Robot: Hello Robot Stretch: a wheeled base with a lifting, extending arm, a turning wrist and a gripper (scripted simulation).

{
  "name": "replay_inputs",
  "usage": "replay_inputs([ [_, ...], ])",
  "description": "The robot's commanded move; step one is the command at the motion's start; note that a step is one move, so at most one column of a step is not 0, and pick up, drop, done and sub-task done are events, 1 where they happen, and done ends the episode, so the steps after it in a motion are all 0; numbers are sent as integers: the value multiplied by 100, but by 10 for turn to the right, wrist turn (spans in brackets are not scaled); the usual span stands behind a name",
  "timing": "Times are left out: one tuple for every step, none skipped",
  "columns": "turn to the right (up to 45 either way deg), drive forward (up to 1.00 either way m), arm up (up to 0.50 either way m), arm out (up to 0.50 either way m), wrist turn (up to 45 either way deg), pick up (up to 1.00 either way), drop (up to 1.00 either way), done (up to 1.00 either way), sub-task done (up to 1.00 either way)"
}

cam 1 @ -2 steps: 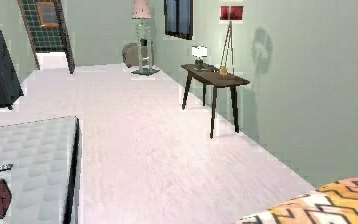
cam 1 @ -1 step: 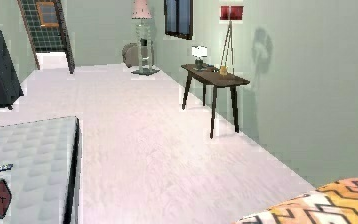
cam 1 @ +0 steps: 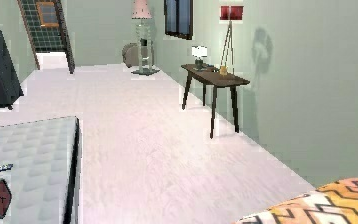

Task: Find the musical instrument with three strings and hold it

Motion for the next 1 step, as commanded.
replay_inputs([
  [0, 0, 0, 0, 300, 0, 0, 0, 0],
])
